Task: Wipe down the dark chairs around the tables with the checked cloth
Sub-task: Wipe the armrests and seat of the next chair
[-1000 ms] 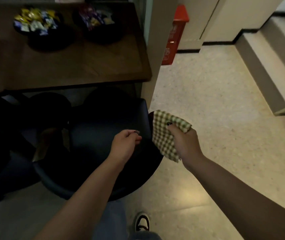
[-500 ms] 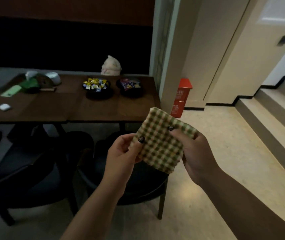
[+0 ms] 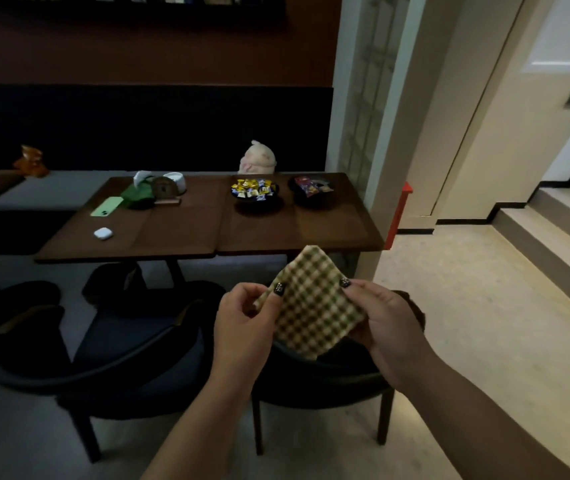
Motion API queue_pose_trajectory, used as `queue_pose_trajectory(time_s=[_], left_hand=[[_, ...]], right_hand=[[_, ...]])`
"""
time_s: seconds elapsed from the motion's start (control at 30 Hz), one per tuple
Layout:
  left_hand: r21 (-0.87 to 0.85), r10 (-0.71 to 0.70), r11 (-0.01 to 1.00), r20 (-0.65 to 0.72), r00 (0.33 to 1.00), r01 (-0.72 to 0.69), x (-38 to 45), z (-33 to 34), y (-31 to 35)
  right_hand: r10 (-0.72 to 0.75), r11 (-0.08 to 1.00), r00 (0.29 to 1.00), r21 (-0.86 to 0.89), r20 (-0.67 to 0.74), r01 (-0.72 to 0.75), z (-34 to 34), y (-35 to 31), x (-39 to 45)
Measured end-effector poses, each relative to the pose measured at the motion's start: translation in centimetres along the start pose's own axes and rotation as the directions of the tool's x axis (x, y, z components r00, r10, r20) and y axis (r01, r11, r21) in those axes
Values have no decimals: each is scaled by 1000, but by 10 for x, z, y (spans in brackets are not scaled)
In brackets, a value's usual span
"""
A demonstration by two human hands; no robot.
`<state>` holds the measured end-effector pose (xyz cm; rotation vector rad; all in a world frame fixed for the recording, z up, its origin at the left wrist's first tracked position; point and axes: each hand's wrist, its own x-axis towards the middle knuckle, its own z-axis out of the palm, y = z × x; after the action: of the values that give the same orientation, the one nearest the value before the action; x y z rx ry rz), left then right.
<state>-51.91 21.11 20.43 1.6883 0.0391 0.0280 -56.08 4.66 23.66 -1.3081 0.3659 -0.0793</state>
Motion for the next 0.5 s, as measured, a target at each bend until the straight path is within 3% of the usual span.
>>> queue_pose_trajectory(time_s=[0.17, 0.37, 0.5], left_hand=[[12, 85, 996, 41, 996, -86, 9, -107, -12], [-29, 11, 1000, 129, 992, -8, 38, -170, -14], [-119, -5, 992, 249, 969, 35, 77, -190, -9]], right_hand=[[-36, 998, 999, -42, -17, 36, 97, 41, -22], [-82, 947, 990, -301, 118, 114, 164, 63, -10], [-181, 840, 958, -471, 223, 269, 186, 71, 31]])
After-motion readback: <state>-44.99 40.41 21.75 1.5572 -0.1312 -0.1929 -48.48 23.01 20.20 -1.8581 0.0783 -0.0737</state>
